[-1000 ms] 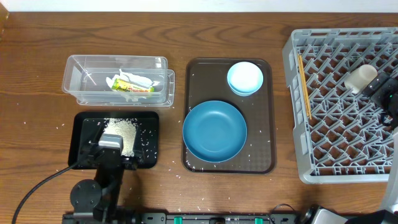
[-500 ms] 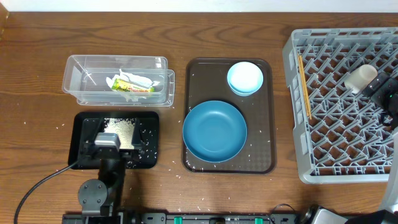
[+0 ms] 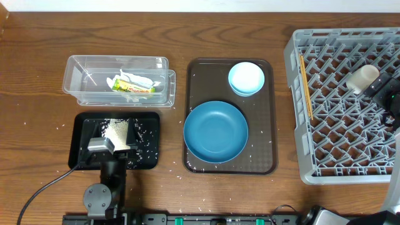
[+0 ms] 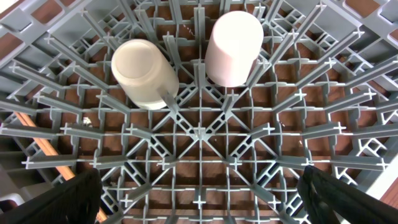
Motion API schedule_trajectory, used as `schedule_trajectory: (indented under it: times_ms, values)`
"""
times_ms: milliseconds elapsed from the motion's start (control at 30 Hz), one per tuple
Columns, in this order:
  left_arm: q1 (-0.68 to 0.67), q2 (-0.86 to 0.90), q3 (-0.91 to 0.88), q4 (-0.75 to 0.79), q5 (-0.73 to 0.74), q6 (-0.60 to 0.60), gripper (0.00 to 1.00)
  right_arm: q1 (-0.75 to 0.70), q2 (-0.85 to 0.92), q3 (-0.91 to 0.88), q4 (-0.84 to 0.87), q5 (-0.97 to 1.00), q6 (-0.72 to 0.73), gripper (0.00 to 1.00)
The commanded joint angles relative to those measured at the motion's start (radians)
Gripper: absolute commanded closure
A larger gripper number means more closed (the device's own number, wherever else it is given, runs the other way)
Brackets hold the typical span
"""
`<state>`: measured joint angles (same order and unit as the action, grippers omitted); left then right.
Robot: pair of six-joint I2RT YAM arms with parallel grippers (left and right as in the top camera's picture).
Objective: Sort waste into correct bins and load items into the dishwasher rack
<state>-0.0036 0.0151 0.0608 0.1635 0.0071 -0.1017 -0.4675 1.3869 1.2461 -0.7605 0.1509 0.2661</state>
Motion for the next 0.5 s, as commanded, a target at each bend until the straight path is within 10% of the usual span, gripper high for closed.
schedule_trajectory:
  times_ms: [0,467]
  values:
    - [0.005,-0.013,-0.035,0.041,-0.02,-0.008,0.11,-0.003,-0.001,0.002,0.0,0.01,-0.012,0.01]
    - [0.008,-0.013,-0.057,-0.129,-0.027,0.03,0.11,-0.003,-0.001,0.002,0.0,0.01,-0.012,0.01]
